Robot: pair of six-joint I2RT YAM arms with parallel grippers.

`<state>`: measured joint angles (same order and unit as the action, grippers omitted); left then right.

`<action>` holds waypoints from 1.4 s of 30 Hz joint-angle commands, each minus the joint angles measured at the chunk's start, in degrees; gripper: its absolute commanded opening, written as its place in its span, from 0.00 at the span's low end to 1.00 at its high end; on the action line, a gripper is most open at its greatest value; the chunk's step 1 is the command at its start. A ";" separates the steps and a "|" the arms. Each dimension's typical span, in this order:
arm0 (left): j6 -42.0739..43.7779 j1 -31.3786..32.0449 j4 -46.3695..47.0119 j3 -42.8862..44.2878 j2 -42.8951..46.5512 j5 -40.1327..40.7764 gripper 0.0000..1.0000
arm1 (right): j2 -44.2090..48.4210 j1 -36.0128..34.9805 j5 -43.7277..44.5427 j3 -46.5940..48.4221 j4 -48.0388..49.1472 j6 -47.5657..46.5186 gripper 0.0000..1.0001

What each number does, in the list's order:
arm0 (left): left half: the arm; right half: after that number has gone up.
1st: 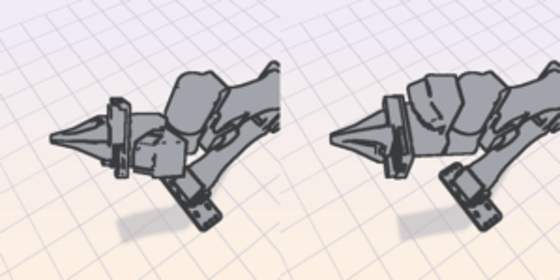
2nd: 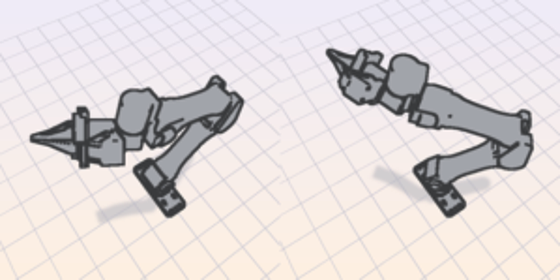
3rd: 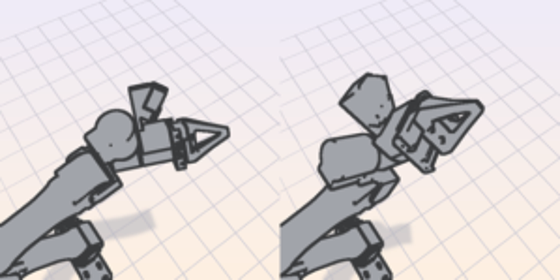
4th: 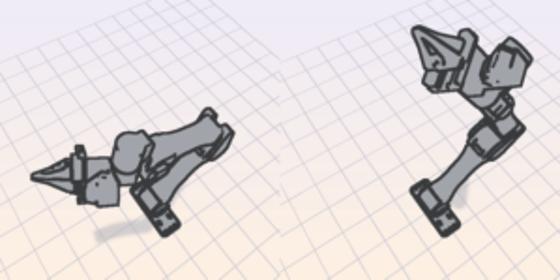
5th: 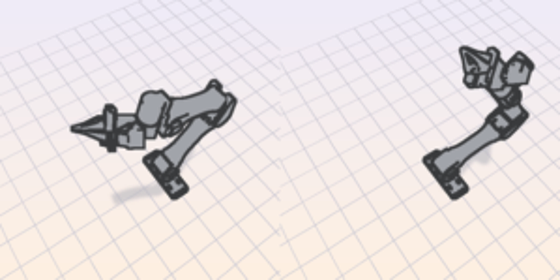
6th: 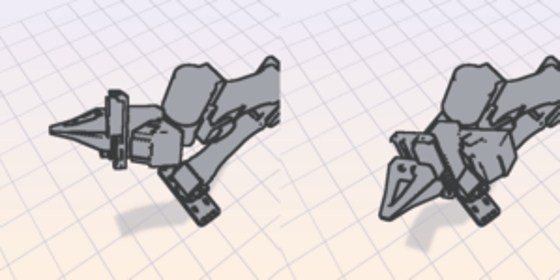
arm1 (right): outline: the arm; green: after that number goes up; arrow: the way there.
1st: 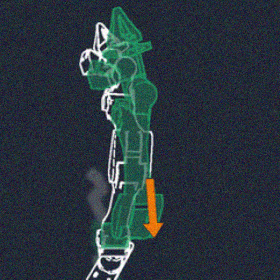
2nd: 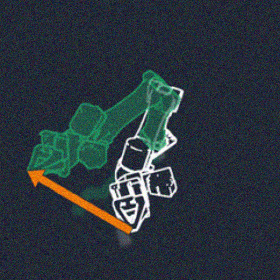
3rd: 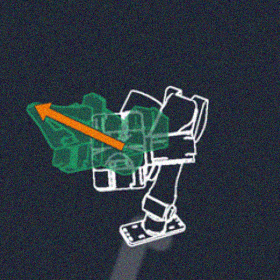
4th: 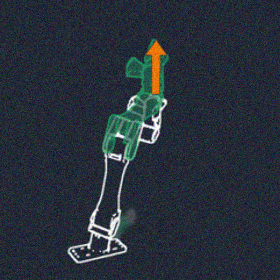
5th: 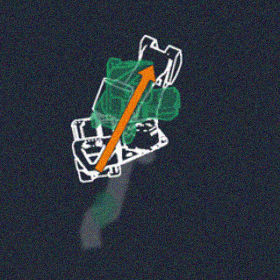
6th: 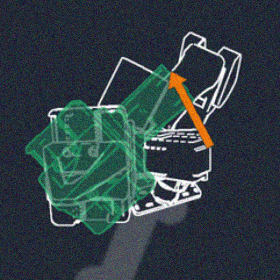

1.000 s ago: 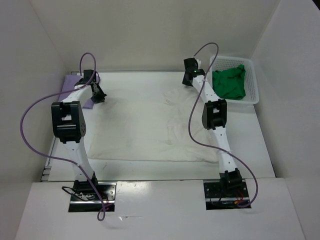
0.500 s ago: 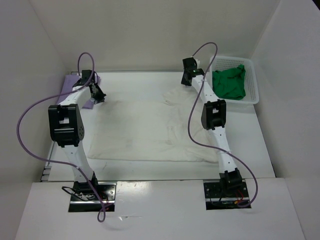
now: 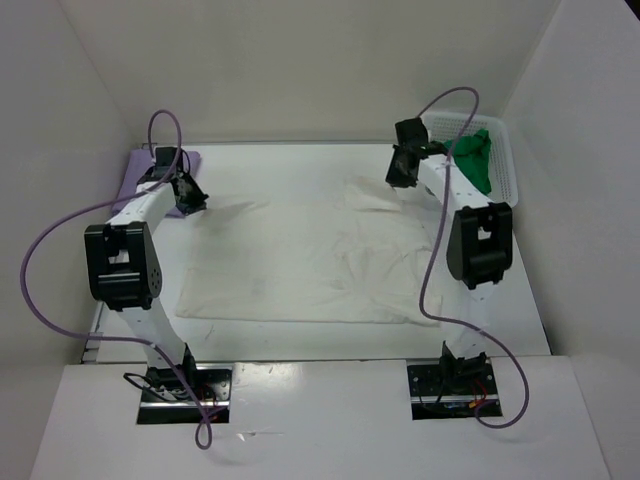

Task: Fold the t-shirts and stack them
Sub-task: Grap the side of the flattened tshirt furthest away from the robot with both arms, then fold the other side of the tshirt into a rectangle

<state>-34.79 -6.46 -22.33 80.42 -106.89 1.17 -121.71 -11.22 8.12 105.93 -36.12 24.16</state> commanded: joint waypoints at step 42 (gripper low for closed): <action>1.30 -16.39 -7.56 -27.25 24.44 -12.77 0.12 | 66.06 -0.10 -4.43 -46.34 -29.54 9.84 0.27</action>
<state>-34.46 -22.09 -30.46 52.88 -85.47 -9.21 -58.08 -9.89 2.72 61.36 -60.80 32.23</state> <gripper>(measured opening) 0.092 0.226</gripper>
